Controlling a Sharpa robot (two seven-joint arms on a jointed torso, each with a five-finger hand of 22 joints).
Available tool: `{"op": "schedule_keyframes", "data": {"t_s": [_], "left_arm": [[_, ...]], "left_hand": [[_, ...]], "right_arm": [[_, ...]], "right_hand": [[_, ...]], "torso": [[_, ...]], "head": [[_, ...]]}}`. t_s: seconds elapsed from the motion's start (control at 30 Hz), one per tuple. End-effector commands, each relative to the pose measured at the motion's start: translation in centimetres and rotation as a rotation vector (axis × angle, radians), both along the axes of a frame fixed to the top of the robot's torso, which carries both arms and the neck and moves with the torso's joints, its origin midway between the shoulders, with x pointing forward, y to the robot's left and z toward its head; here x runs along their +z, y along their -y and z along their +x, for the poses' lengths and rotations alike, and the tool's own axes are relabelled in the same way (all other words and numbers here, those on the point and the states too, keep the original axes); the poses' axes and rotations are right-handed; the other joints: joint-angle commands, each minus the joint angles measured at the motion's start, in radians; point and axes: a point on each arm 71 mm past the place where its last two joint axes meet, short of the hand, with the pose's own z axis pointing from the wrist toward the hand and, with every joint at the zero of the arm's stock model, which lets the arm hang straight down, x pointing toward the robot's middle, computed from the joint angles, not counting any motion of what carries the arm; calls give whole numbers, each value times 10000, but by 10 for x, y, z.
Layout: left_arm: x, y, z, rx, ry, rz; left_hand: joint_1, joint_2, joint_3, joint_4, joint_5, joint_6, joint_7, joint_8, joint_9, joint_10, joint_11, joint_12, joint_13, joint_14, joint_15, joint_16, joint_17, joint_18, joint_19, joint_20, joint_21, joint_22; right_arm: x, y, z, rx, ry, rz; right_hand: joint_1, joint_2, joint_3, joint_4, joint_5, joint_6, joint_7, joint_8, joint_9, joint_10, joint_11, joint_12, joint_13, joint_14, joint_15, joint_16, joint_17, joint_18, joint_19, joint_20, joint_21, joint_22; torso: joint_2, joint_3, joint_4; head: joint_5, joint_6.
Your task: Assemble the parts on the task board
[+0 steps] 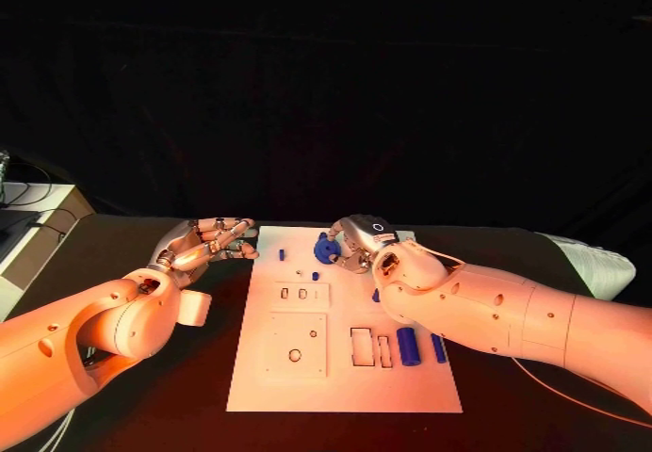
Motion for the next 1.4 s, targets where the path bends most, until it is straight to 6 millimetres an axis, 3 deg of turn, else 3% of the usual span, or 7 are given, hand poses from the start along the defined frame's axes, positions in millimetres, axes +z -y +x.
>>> {"op": "schedule_keyframes", "data": {"t_s": [0.03,1.4], "left_arm": [[1,3,0,-238,102,-51],[0,4,0,-277,69,-25]], "left_hand": [[-21,-29,-8,-69,12,-6,54,-21,16,-39,6,-1,9,-67,-9,58,16,24,-62,27,46,14],[-30,-33,-6,-79,12,17,66,-14,28,-15,12,4,14,-82,-6,66,58,24,-78,29,68,26]], "right_arm": [[-1,-2,0,-48,323,-24],[-7,-19,-5,390,18,75]], "right_hand": [[-16,-90,57,14,-45,81,-5,-6,17,1029,-81,22,2634,985,-46,30,2387,-67,1047,-18,53,2629],[-27,-127,126,-18,-93,88,-1,-37,15,1029,-79,22,2634,987,-46,32,2398,-67,1047,-19,53,2629]], "torso": [[14,-15,0],[-6,-1,-5]], "head": [[3,-20],[102,-137]]}}
